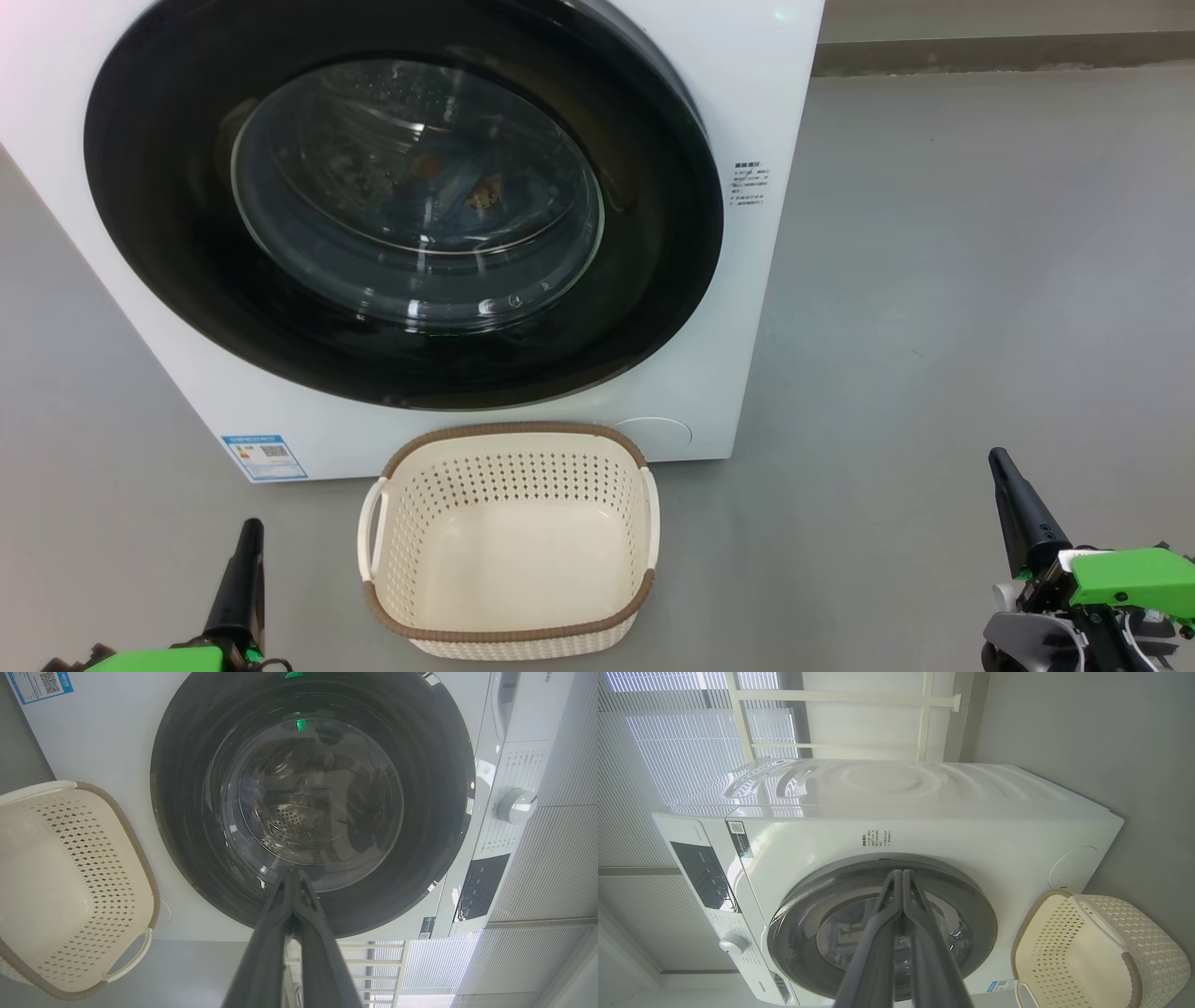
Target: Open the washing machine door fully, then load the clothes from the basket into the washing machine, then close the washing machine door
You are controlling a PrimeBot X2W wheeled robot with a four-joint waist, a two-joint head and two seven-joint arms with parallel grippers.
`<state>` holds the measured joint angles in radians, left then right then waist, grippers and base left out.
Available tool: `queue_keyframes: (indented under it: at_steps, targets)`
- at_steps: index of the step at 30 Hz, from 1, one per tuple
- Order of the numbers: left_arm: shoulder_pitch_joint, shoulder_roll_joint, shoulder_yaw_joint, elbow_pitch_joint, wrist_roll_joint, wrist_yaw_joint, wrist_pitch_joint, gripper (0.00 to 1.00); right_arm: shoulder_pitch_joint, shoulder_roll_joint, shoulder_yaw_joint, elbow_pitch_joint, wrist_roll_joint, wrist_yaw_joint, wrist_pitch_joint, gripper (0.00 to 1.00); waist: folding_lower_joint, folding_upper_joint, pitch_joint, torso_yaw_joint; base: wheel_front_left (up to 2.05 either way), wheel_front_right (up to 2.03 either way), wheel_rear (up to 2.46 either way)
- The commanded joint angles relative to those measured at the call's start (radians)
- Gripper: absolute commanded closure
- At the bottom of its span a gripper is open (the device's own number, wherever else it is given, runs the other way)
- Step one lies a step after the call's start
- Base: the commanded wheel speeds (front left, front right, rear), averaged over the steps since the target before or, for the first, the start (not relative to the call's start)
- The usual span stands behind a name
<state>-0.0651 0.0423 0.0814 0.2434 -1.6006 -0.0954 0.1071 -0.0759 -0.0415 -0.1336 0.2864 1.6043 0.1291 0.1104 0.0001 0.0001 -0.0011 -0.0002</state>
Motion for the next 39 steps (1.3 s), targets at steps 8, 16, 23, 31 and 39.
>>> queue_keyframes:
  at_steps: [8,16,23,31,39]
  targets:
    - [-0.045,0.008,0.034,-0.031,-0.007,-0.001,0.006,1.0,-0.047,-0.009,0.018,-0.031,0.003,0.002,0.004,1.0,-0.0001,-0.0001,0.0,0.0,0.0,0.0,0.0]
    - [-0.045,0.008,0.034,-0.031,-0.007,-0.001,0.006,1.0,-0.047,-0.009,0.018,-0.031,0.003,0.002,0.004,1.0,-0.0001,-0.0001,0.0,0.0,0.0,0.0,0.0]
    - [-0.045,0.008,0.034,-0.031,-0.007,-0.001,0.006,1.0,-0.047,-0.009,0.018,-0.031,0.003,0.002,0.004,1.0,-0.0001,-0.0001,0.0,0.0,0.0,0.0,0.0]
    - [-0.045,0.008,0.034,-0.031,-0.007,-0.001,0.006,1.0,-0.047,-0.009,0.018,-0.031,0.003,0.002,0.004,1.0,-0.0001,-0.0001,0.0,0.0,0.0,0.0,0.0]
    - [-0.045,0.008,0.034,-0.031,-0.007,-0.001,0.006,1.0,-0.047,-0.009,0.018,-0.031,0.003,0.002,0.004,1.0,-0.0001,-0.0001,0.0,0.0,0.0,0.0,0.0]
